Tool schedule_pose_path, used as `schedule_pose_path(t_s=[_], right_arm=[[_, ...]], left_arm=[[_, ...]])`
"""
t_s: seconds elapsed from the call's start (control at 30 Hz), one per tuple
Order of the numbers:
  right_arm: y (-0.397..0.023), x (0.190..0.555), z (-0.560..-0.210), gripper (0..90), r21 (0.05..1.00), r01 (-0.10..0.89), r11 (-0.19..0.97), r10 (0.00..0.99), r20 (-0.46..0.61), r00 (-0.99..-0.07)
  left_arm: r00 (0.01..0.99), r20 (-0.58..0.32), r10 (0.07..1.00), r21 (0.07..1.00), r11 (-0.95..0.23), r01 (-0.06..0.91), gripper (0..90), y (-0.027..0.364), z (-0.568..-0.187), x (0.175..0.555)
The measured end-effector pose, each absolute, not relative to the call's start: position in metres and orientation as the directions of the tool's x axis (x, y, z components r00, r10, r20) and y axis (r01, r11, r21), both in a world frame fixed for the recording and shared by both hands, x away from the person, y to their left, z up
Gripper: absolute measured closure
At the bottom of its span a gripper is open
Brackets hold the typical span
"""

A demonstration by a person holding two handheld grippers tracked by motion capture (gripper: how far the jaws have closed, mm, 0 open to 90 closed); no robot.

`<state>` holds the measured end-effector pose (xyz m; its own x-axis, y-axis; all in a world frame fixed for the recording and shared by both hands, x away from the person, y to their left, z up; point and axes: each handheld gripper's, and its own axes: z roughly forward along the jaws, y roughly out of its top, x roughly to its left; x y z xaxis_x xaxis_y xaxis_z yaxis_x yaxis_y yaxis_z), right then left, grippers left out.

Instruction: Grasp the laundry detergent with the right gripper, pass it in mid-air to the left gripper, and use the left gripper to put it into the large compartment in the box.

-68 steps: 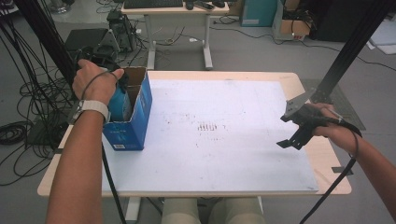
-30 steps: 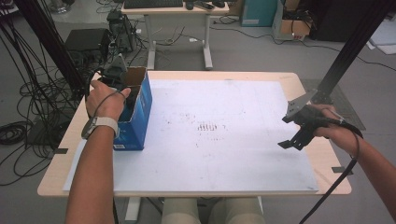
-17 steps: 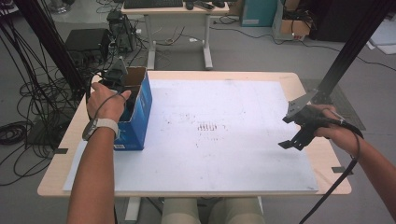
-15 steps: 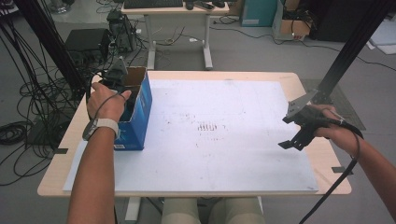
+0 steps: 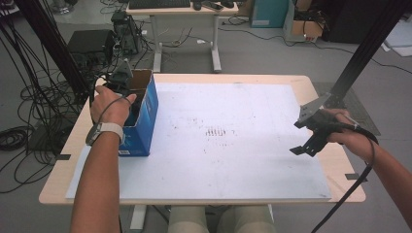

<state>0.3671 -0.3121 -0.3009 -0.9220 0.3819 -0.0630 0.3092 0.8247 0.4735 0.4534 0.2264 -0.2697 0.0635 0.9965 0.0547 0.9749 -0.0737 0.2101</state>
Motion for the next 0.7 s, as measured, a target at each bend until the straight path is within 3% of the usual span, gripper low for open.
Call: schedule_pose_path(t_s=[0.7], right_arm=[[-0.3114, 0.3654, -0.3007, 3.1, 0.485, 0.327, 0.811, 0.400, -0.053, -0.915]], left_arm=[[0.070, 0.060, 0.996, 0.209, -0.081, 0.975, 37.5, 0.2273, -0.2695, 0.4530]])
